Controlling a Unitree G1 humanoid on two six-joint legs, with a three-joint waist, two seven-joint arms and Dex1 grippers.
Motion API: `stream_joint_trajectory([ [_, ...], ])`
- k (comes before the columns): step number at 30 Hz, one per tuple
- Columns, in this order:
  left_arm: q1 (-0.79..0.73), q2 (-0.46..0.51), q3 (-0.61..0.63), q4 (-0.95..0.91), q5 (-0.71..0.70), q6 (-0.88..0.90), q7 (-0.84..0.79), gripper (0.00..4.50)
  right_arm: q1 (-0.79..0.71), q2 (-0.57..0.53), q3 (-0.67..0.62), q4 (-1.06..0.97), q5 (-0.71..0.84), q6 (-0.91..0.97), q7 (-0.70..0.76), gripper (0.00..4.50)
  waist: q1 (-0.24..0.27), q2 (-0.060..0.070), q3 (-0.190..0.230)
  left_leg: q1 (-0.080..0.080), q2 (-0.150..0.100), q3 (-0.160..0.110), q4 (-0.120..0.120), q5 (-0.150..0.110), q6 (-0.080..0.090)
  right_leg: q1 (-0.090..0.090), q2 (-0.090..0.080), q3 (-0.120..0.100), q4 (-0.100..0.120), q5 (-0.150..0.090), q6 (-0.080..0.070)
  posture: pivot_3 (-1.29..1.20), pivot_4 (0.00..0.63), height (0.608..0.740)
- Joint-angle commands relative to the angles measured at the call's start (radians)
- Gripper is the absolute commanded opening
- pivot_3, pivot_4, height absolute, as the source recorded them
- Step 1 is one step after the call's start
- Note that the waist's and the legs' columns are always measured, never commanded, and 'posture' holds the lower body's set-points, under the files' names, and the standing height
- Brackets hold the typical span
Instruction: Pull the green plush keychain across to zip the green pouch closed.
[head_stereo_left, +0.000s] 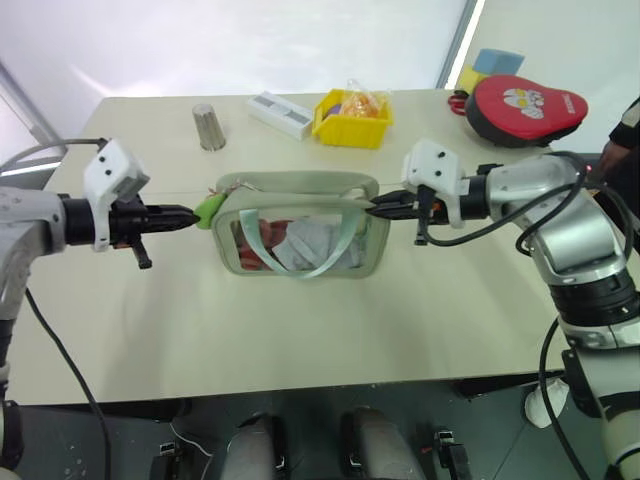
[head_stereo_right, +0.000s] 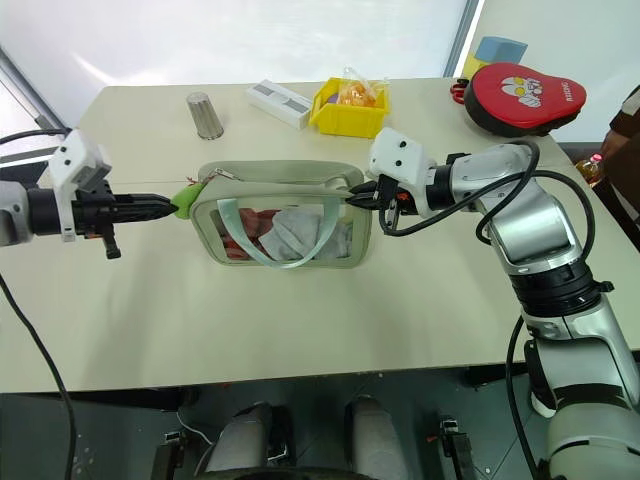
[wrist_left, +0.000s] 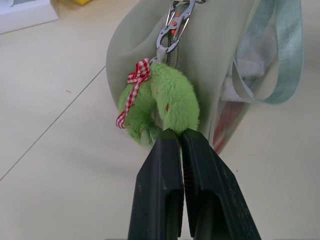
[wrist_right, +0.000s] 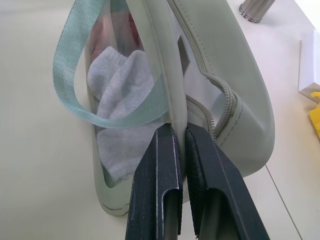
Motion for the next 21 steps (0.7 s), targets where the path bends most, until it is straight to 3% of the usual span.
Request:
stream_joint_trajectory([
  [1, -0.089, 0.02, 0.014, 0.016, 0.008, -0.015, -0.002, 0.07, -0.019, 0.005, -0.017, -0.025, 0.006, -0.003, -0.004, 0.0, 0.001, 0.0, 0.0, 0.0, 0.0, 0.0, 0.0, 0.0, 0.0, 0.0, 0.0, 0.0, 0.0, 0.0, 0.0, 0.0, 0.15, 0.74],
  [6, -0.228, 0.032, -0.006, 0.004, -0.026, 0.032, -0.045, 0.07, -0.023, 0.011, -0.016, -0.015, 0.001, -0.011, -0.008, 0.0, 0.0, 0.0, 0.0, 0.0, 0.0, 0.0, 0.0, 0.0, 0.0, 0.0, 0.0, 0.0, 0.0, 0.0, 0.0, 0.0, 0.15, 0.74],
  [8, -0.275, -0.01, -0.01, -0.023, -0.057, 0.083, -0.013, 0.07, -0.023, 0.013, -0.016, -0.014, 0.0, -0.013, -0.01, 0.0, 0.001, 0.0, 0.0, 0.0, 0.0, 0.0, 0.0, 0.0, 0.0, 0.0, 0.0, 0.0, 0.0, 0.0, 0.0, 0.0, 0.15, 0.74],
  [14, -0.274, -0.111, -0.102, -0.122, -0.025, 0.067, 0.034, 0.07, -0.025, 0.018, -0.013, -0.012, -0.005, -0.014, -0.018, 0.0, 0.0, 0.0, 0.0, 0.0, 0.0, 0.0, 0.001, 0.0, 0.0, 0.001, 0.0, 0.0, 0.001, 0.0, 0.0, 0.0, 0.15, 0.74],
  [19, -0.273, -0.121, -0.146, -0.104, 0.024, 0.014, 0.027, 0.07, -0.022, 0.016, -0.016, -0.018, -0.006, -0.01, -0.024, 0.0, -0.001, 0.0, 0.0, 0.0, 0.0, 0.0, 0.001, 0.0, 0.0, 0.0, 0.001, 0.001, 0.001, 0.0, 0.0, 0.0, 0.15, 0.74],
  [21, -0.276, -0.121, -0.148, -0.083, 0.047, -0.024, 0.024, 0.6, -0.019, 0.013, -0.018, -0.021, -0.004, -0.008, -0.025, 0.0, 0.0, 0.0, 0.0, 0.0, 0.0, 0.0, 0.001, 0.0, 0.0, 0.0, 0.001, 0.001, 0.001, 0.0, 0.0, 0.0, 0.15, 0.74],
])
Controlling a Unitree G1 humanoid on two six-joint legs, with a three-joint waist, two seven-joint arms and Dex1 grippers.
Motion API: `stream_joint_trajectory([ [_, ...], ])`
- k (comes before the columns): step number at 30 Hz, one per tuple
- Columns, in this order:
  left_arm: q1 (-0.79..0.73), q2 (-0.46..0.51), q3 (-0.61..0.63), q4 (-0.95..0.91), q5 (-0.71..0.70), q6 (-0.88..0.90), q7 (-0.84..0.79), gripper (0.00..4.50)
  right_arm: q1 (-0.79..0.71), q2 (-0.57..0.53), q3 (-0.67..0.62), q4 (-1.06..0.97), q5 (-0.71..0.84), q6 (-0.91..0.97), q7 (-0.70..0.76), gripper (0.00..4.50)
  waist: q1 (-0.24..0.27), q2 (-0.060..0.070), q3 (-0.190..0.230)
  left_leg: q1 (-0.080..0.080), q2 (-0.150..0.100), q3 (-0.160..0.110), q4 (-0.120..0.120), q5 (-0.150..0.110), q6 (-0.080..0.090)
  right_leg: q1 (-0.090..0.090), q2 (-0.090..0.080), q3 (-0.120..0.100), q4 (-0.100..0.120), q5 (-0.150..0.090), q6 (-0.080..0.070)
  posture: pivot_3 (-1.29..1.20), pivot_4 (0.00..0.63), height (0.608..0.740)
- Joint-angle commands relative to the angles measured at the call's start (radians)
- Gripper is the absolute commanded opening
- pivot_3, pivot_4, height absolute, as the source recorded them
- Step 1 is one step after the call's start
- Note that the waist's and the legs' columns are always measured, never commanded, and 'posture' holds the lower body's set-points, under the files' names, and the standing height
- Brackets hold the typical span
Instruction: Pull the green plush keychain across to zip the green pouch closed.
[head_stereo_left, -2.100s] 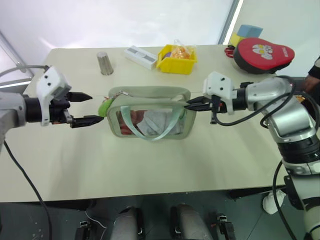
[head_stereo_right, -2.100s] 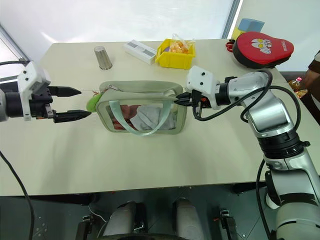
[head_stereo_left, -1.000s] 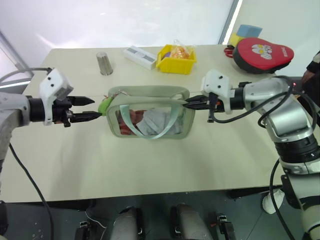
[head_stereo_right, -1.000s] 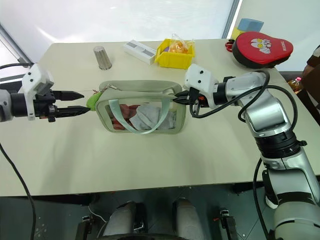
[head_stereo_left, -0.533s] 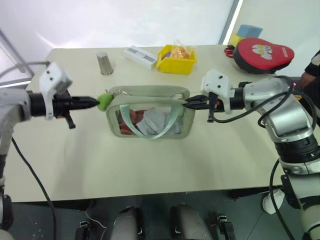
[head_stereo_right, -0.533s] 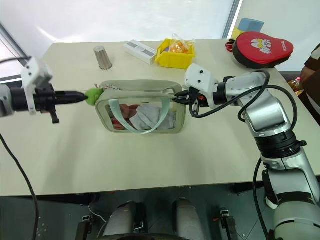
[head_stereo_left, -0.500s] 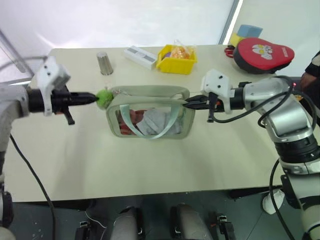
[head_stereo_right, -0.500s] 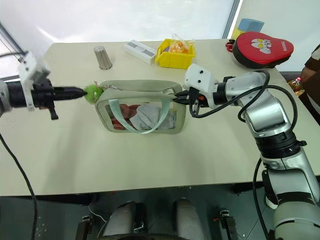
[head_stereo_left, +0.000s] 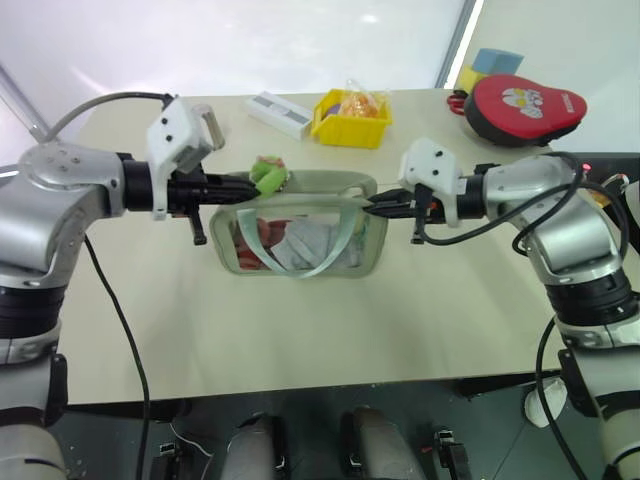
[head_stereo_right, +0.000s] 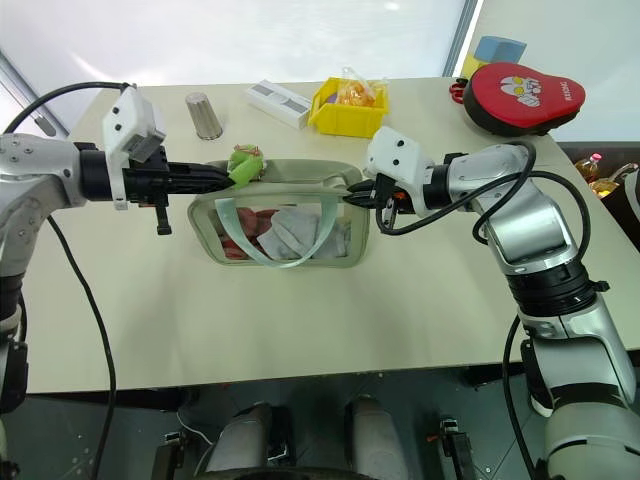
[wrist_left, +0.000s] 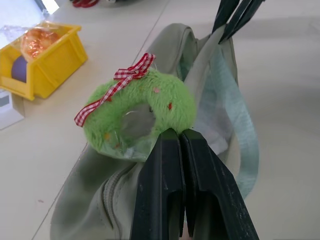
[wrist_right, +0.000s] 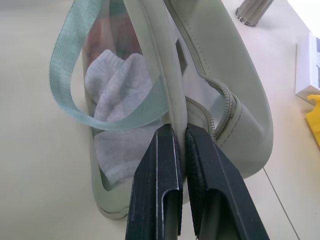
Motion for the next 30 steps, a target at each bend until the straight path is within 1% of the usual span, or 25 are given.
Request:
stream_joint_trajectory([
  [1, -0.02, 0.014, 0.012, 0.016, 0.033, -0.055, -0.009, 0.96, -0.015, -0.001, -0.019, -0.026, 0.0, -0.004, -0.008, 0.0, 0.001, 0.0, 0.0, 0.0, 0.0, 0.0, 0.0, 0.0, 0.0, 0.0, 0.0, 0.0, 0.0, 0.0, 0.0, 0.0, 0.15, 0.74],
  [2, -0.023, 0.017, 0.016, 0.02, 0.033, -0.056, -0.014, 1.42, -0.013, -0.001, -0.019, -0.027, 0.0, -0.003, -0.009, 0.0, 0.001, 0.0, 0.0, 0.0, 0.0, 0.0, 0.0, 0.0, 0.0, 0.0, 0.0, 0.0, 0.0, 0.0, 0.0, 0.0, 0.15, 0.74],
  [5, -0.045, 0.027, 0.041, 0.025, 0.017, -0.019, -0.011, 3.0, -0.009, 0.0, -0.018, -0.025, -0.001, -0.006, -0.011, 0.0, 0.001, 0.0, 0.0, 0.0, 0.0, 0.0, 0.0, 0.0, 0.0, 0.0, 0.0, 0.0, 0.0, 0.0, 0.0, 0.0, 0.15, 0.74],
  [7, -0.037, 0.058, 0.062, 0.006, 0.0, -0.001, -0.031, 4.03, -0.012, 0.005, -0.016, -0.013, -0.004, -0.015, -0.013, 0.0, -0.001, 0.0, 0.0, 0.0, 0.0, 0.0, 0.0, 0.0, 0.0, 0.0, 0.0, 0.0, 0.0, 0.0, 0.0, 0.0, 0.15, 0.74],
  [8, -0.03, 0.07, 0.07, -0.004, -0.006, 0.004, -0.037, 4.48, -0.013, 0.007, -0.015, -0.008, -0.006, -0.02, -0.013, 0.0, -0.001, 0.0, 0.0, 0.0, 0.0, 0.0, 0.0, 0.0, 0.0, 0.0, 0.0, 0.0, 0.0, 0.0, 0.0, 0.0, 0.15, 0.74],
  [11, 0.044, 0.141, 0.115, -0.022, -0.016, 0.022, -0.058, 4.48, -0.026, 0.016, -0.009, 0.01, -0.011, -0.037, -0.009, 0.0, -0.002, 0.0, 0.0, 0.0, 0.0, 0.0, 0.0, 0.0, 0.0, 0.0, 0.0, 0.0, 0.0, 0.0, 0.0, 0.0, 0.15, 0.74],
  [14, 0.139, 0.159, 0.133, -0.032, 0.005, -0.005, -0.043, 4.48, -0.033, 0.021, -0.007, 0.017, -0.013, -0.043, -0.003, 0.0, 0.0, 0.0, 0.0, 0.0, 0.0, 0.0, 0.0, 0.0, 0.0, 0.0, 0.0, 0.0, 0.0, 0.0, 0.0, 0.0, 0.15, 0.74],
  [17, 0.209, 0.124, 0.132, -0.037, 0.027, -0.041, 0.004, 4.48, -0.038, 0.025, -0.004, 0.022, -0.013, -0.043, 0.003, 0.0, 0.002, 0.0, 0.0, 0.0, 0.0, 0.0, 0.0, 0.0, 0.0, 0.0, 0.0, 0.0, 0.0, 0.0, 0.0, 0.0, 0.15, 0.74],
  [22, 0.221, 0.044, 0.105, 0.015, 0.076, -0.097, 0.072, 4.48, -0.042, 0.029, 0.003, 0.019, -0.013, -0.038, 0.015, 0.0, 0.003, 0.0, 0.0, 0.0, 0.0, 0.0, 0.0, 0.0, 0.0, 0.0, 0.0, 0.0, 0.0, 0.0, 0.0, 0.0, 0.15, 0.74],
  [23, 0.218, 0.038, 0.106, 0.021, 0.073, -0.097, 0.07, 3.96, -0.041, 0.029, 0.002, 0.015, -0.012, -0.035, 0.016, 0.0, 0.001, 0.0, 0.0, 0.0, 0.0, 0.0, 0.0, 0.0, 0.0, 0.0, 0.0, 0.0, 0.0, 0.0, 0.0, 0.0, 0.15, 0.74],
  [24, 0.218, 0.04, 0.106, 0.022, 0.07, -0.098, 0.06, 3.64, -0.042, 0.031, 0.0, 0.009, -0.008, -0.029, 0.017, 0.0, -0.001, 0.0, 0.0, 0.0, 0.0, 0.0, 0.0, 0.0, 0.0, 0.0, 0.0, 0.0, 0.0, 0.0, 0.0, 0.0, 0.15, 0.74],
  [25, 0.218, 0.043, 0.106, 0.022, 0.069, -0.101, 0.052, 3.19, -0.042, 0.032, -0.002, 0.004, -0.005, -0.023, 0.017, 0.0, -0.001, 0.0, 0.0, 0.0, 0.0, 0.0, 0.0, 0.0, 0.0, 0.0, 0.0, 0.0, 0.0, 0.0, 0.0, 0.0, 0.15, 0.74],
  [27, 0.217, 0.047, 0.105, 0.027, 0.07, -0.103, 0.041, 2.15, -0.045, 0.037, -0.002, 0.002, -0.003, -0.017, 0.016, 0.0, 0.0, 0.0, 0.0, 0.0, 0.0, 0.0, 0.0, 0.0, 0.0, 0.0, 0.0, 0.0, 0.0, 0.0, 0.0, 0.0, 0.15, 0.74],
  [28, 0.219, 0.049, 0.104, 0.03, 0.072, -0.105, 0.037, 1.72, -0.046, 0.038, -0.003, 0.0, -0.002, -0.014, 0.014, 0.0, 0.0, 0.0, 0.0, 0.0, 0.0, 0.0, 0.0, 0.0, 0.0, 0.0, 0.0, 0.0, 0.0, 0.0, 0.0, 0.0, 0.15, 0.74],
  [30, 0.221, 0.051, 0.098, 0.038, 0.084, -0.114, 0.036, 0.56, -0.046, 0.039, -0.006, -0.007, 0.001, -0.007, 0.012, 0.0, 0.0, 0.0, 0.0, 0.0, 0.0, 0.0, 0.0, 0.0, 0.0, 0.0, 0.0, 0.0, 0.0, 0.0, 0.0, 0.0, 0.15, 0.74],
])
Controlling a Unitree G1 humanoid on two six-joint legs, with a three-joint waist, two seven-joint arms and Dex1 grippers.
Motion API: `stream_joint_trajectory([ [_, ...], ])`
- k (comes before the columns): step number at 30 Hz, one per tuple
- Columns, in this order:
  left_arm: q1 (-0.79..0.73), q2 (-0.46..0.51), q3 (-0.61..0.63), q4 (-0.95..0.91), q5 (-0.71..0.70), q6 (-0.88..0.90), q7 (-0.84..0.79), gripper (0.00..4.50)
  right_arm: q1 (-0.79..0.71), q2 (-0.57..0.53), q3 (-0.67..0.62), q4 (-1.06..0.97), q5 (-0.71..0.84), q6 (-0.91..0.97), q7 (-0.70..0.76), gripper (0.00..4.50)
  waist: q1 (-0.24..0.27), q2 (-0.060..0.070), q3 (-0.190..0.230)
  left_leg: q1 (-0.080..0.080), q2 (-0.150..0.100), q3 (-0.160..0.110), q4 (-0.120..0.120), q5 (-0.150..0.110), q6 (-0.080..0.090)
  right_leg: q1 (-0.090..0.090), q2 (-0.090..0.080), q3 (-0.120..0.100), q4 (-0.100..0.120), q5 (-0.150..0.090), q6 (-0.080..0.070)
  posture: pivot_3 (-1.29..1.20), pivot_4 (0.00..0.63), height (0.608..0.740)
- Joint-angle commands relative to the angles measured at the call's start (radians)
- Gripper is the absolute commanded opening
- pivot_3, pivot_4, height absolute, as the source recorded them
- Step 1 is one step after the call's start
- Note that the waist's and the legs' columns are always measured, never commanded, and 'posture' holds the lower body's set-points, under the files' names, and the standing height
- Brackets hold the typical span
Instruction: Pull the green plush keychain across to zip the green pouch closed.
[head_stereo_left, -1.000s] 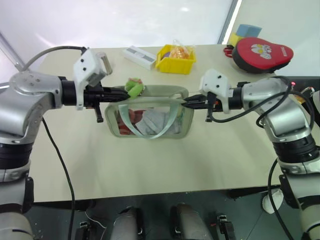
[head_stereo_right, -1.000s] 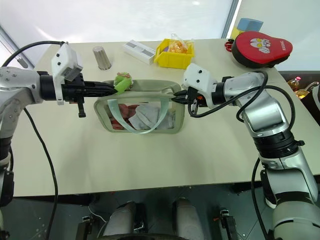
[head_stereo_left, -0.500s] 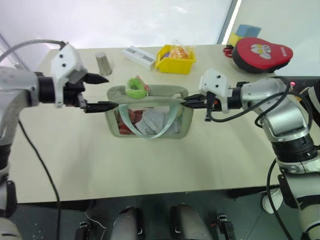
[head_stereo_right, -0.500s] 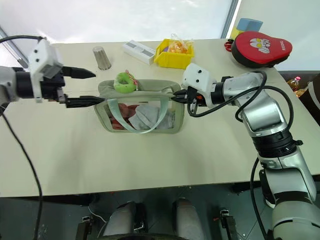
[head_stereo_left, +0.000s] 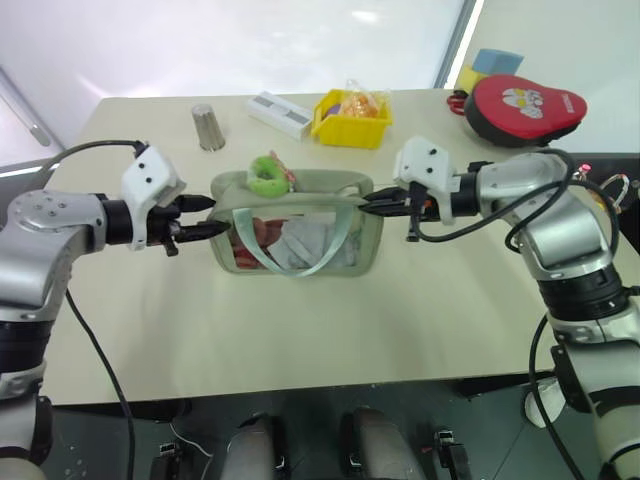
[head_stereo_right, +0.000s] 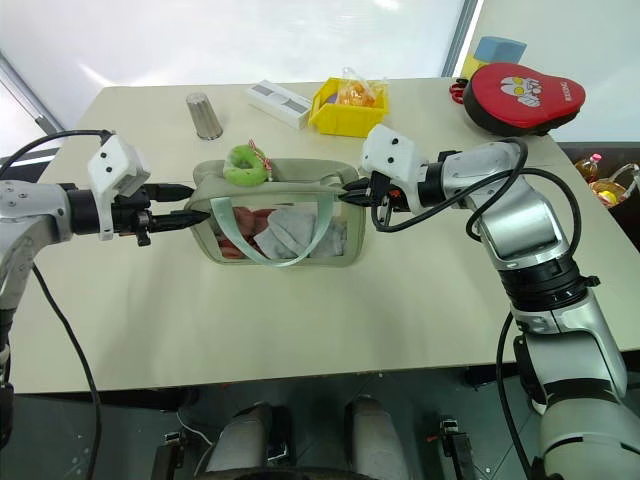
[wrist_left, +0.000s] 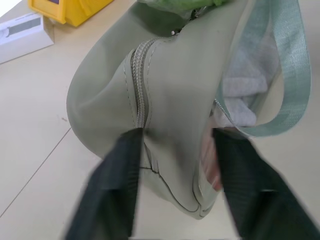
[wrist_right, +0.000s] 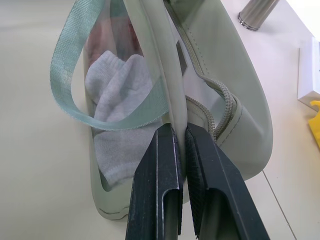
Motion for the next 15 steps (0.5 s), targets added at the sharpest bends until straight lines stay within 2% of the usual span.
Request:
stream_joint_trajectory([
  [1, -0.016, 0.02, 0.008, 0.002, 0.021, -0.021, -0.002, 0.04, -0.022, 0.01, -0.018, -0.048, 0.019, 0.01, -0.002, 0.0, 0.0, 0.0, 0.0, 0.0, 0.0, 0.0, 0.0, 0.0, 0.0, 0.0, 0.0, 0.0, 0.0, 0.0, 0.0, 0.0, 0.15, 0.74],
  [4, -0.027, 0.019, -0.004, 0.012, 0.031, -0.022, -0.004, 0.04, -0.021, 0.007, -0.028, -0.057, 0.034, 0.03, 0.001, 0.0, 0.0, 0.0, 0.0, 0.0, 0.0, 0.0, 0.0, 0.0, 0.0, 0.0, 0.0, 0.0, 0.0, 0.0, 0.0, 0.0, 0.15, 0.74],
  [7, -0.032, 0.019, -0.009, 0.009, 0.037, -0.026, -0.011, 0.0, -0.023, -0.019, -0.038, -0.059, 0.051, 0.037, 0.035, 1.02, 0.001, 0.0, 0.0, 0.0, 0.0, 0.0, 0.0, 0.0, 0.0, 0.0, 0.0, 0.0, 0.0, 0.0, 0.0, 0.0, 0.15, 0.74],
  [11, -0.036, 0.019, -0.01, 0.01, 0.037, -0.025, -0.015, 0.0, -0.088, -0.068, -0.05, -0.007, 0.042, 0.005, 0.088, 2.95, 0.003, 0.0, 0.0, 0.0, 0.0, 0.0, 0.0, 0.0, 0.0, 0.0, 0.0, 0.0, 0.0, 0.0, 0.0, 0.0, 0.15, 0.74],
  [15, -0.044, 0.02, -0.014, 0.016, 0.039, -0.029, -0.021, 0.0, -0.201, 0.01, -0.066, -0.003, 0.108, 0.067, 0.068, 2.95, -0.003, 0.0, 0.0, 0.0, 0.0, 0.0, 0.0, 0.0, 0.0, 0.0, 0.0, 0.0, 0.0, 0.0, 0.0, 0.0, 0.15, 0.74],
])
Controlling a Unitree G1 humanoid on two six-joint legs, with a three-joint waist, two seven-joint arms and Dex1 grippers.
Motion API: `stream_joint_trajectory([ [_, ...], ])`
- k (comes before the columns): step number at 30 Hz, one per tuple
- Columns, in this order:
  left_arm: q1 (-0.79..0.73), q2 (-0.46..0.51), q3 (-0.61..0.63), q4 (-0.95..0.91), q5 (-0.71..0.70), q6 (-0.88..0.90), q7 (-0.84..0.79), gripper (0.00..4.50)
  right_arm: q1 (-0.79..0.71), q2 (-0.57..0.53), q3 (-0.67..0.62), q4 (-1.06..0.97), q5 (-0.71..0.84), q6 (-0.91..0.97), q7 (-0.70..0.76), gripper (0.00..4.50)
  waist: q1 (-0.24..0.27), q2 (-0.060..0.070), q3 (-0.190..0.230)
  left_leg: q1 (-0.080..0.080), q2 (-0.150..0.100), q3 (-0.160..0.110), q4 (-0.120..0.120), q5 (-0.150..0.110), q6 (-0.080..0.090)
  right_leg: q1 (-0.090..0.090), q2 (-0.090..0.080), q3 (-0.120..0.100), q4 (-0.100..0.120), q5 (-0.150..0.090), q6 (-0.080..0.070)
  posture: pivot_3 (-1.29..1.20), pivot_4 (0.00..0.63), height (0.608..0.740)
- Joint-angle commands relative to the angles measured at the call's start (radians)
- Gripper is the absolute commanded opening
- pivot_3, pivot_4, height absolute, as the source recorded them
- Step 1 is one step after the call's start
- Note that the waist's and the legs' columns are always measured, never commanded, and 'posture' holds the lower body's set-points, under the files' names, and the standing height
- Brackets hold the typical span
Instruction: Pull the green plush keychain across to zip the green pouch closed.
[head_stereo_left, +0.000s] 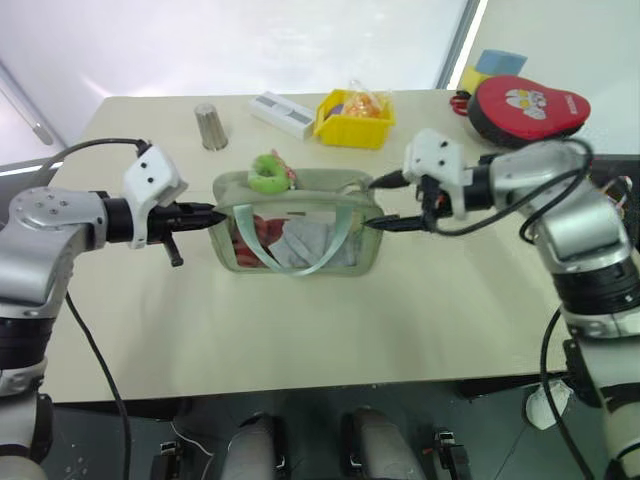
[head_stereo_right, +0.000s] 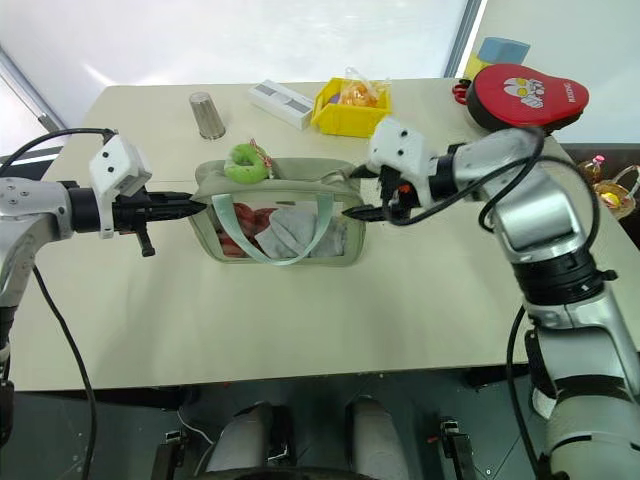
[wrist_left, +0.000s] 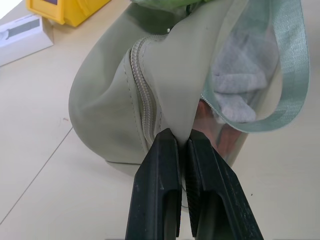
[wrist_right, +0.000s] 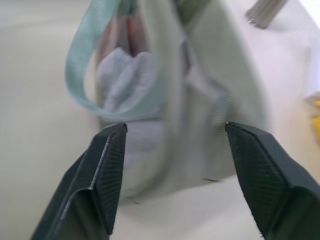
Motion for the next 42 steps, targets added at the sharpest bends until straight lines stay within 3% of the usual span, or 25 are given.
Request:
stream_joint_trajectory([
  [1, -0.028, 0.016, 0.002, -0.003, 0.015, -0.01, -0.003, 0.0, -0.094, 0.09, -0.037, -0.03, 0.069, 0.043, -0.036, 2.95, -0.002, 0.0, 0.0, 0.0, 0.0, 0.0, 0.0, 0.0, 0.0, 0.0, 0.0, 0.0, 0.0, 0.0, 0.0, 0.0, 0.15, 0.74],
  [9, -0.047, 0.006, -0.008, 0.01, 0.026, -0.013, 0.001, 0.0, -0.14, 0.387, 0.056, 0.06, 0.012, -0.009, -0.213, 2.95, 0.003, 0.0, 0.0, -0.001, 0.0, 0.0, 0.001, 0.0, 0.0, -0.001, -0.001, 0.0, 0.001, 0.0, 0.0, 0.0, 0.15, 0.74],
  [18, -0.025, 0.005, -0.002, -0.017, 0.024, -0.014, 0.007, 0.0, -0.141, 0.433, 0.129, 0.179, -0.076, -0.101, -0.207, 2.95, 0.001, 0.0, 0.0, -0.002, 0.0, 0.0, 0.001, 0.0, 0.0, -0.001, -0.001, 0.0, 0.001, 0.0, 0.0, 0.0, 0.15, 0.74],
  [24, -0.016, 0.003, 0.001, -0.024, 0.021, -0.017, 0.012, 0.0, -0.145, 0.434, 0.109, 0.184, -0.072, -0.089, -0.2, 0.24, 0.001, 0.0, 0.0, -0.002, 0.0, -0.001, 0.001, 0.0, 0.0, -0.001, -0.001, 0.0, 0.001, 0.0, 0.0, 0.0, 0.15, 0.74],
  [26, -0.018, -0.001, -0.002, -0.019, 0.023, -0.023, 0.014, 0.0, -0.145, 0.432, 0.095, 0.173, -0.059, -0.067, -0.202, 0.05, 0.002, 0.0, 0.0, -0.002, 0.0, -0.001, 0.001, 0.0, 0.0, -0.001, -0.001, 0.0, 0.001, 0.0, 0.0, 0.0, 0.15, 0.74],
  [30, -0.013, -0.007, -0.006, -0.02, 0.025, -0.029, 0.018, 0.0, -0.139, 0.399, 0.055, 0.142, -0.042, -0.013, -0.212, 0.05, 0.002, 0.0, 0.0, -0.002, 0.0, -0.001, 0.001, 0.0, 0.0, -0.001, -0.001, 0.0, 0.001, 0.0, 0.0, 0.0, 0.15, 0.74],
  [37, 0.029, -0.001, 0.005, -0.035, 0.019, -0.039, 0.024, 0.0, -0.071, 0.111, -0.041, 0.064, -0.103, 0.055, -0.235, 0.05, 0.01, 0.0, 0.0, -0.002, 0.0, -0.001, 0.001, -0.001, 0.001, -0.001, -0.003, 0.0, 0.001, 0.0, 0.0, 0.0, 0.15, 0.74],
  [42, 0.031, -0.018, 0.0, -0.026, 0.022, -0.044, 0.038, 0.0, -0.025, -0.026, -0.099, 0.073, -0.145, 0.078, -0.297, 0.05, 0.008, 0.0, 0.0, -0.002, -0.001, -0.001, 0.001, -0.001, 0.001, -0.001, -0.002, 0.0, 0.001, 0.0, 0.0, 0.0, 0.15, 0.74],
])
